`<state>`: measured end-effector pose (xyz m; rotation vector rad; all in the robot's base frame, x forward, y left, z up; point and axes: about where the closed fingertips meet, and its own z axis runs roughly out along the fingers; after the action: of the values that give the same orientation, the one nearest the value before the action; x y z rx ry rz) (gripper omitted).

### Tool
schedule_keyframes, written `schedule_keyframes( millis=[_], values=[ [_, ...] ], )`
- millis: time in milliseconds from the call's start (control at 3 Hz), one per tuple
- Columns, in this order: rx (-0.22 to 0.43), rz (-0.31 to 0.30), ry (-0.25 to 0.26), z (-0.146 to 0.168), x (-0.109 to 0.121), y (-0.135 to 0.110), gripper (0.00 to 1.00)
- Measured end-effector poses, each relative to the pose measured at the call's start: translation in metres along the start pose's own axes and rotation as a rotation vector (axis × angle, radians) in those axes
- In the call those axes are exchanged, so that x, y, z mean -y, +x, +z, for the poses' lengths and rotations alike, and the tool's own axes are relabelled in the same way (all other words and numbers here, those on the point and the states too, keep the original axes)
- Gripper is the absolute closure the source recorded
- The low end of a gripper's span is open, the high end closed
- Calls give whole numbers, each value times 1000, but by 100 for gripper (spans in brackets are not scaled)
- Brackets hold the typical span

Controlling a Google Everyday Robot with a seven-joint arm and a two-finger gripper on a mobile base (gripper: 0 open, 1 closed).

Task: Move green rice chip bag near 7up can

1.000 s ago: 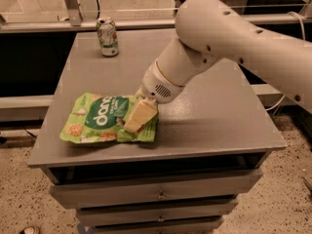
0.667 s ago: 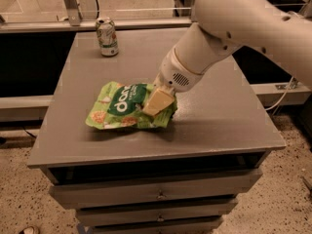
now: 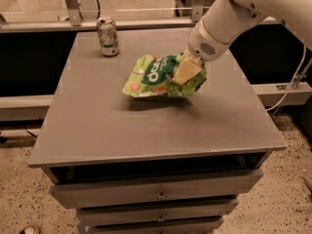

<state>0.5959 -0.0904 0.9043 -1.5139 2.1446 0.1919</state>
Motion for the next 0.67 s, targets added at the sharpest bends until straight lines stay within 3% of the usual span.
schedule_keyframes(
  millis=[667],
  values=[
    [-59,115,150,24,93,-7,100]
  ],
)
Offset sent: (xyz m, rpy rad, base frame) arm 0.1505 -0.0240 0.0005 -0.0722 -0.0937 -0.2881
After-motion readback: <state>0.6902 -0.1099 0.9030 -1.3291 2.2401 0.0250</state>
